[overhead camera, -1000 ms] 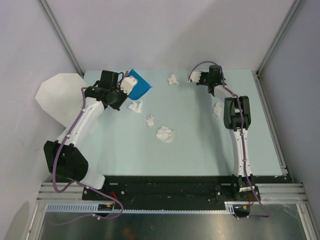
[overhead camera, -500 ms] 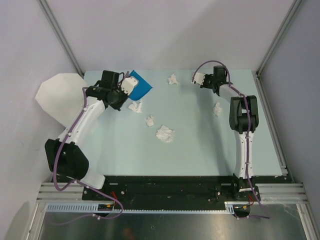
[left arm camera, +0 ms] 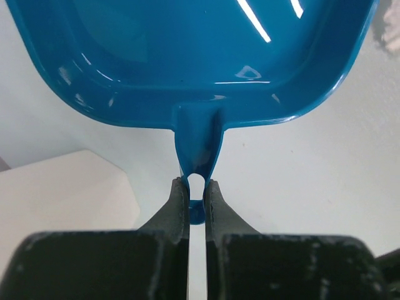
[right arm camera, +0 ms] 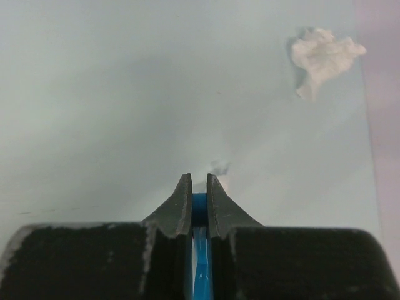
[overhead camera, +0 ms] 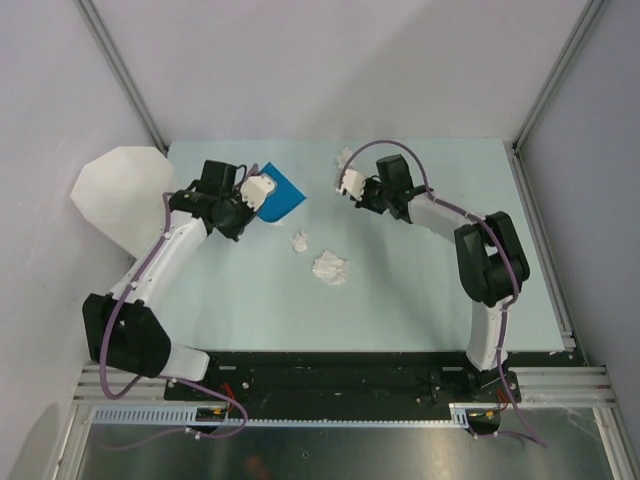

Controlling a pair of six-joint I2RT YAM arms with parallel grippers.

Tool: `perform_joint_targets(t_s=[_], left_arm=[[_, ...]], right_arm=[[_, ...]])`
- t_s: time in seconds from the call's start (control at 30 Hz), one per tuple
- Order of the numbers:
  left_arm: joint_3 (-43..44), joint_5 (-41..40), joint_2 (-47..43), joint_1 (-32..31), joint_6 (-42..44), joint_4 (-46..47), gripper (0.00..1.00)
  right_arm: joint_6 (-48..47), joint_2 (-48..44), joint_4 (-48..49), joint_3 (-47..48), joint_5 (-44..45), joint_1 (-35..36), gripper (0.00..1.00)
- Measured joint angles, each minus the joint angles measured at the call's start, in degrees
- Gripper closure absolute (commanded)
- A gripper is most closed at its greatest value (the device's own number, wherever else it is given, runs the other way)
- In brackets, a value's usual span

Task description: Sweep away the paper scraps from the table

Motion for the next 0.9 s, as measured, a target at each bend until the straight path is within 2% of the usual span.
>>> perform_joint_targets(t_s=[0.2,0.43,0.57,0.7,0.9], left_arm=[[-6.19,0.98,-1.97,0.0,1.11,0.0,1.0],[-17.2,0.87,-5.6,-0.74,4.04,0.35,1.0],[-23.3,-0.17,-5.86,-2.29,5.6,-0.28,1.0],[-25.7,-1.18,-5.81,-4.57,6.58,-0.87,1.0],[-27.17,-1.57,-4.76,-8.5,7.06,-1.31,1.0]], right_arm=[[11.63,-8.63,-4.17,-3.04,1.33,4.48,1.0],[34.49,-16.31,-1.64,-4.42,9.53,8.52,1.0],[46.62,-17.0,-1.55,-4.44,19.26,12.33,1.0],[56.5,-17.0,-2.69,-5.03,30.53,17.05,1.0],[65.66,-16.92,-4.11,-8.37,46.73,23.78,1.0]])
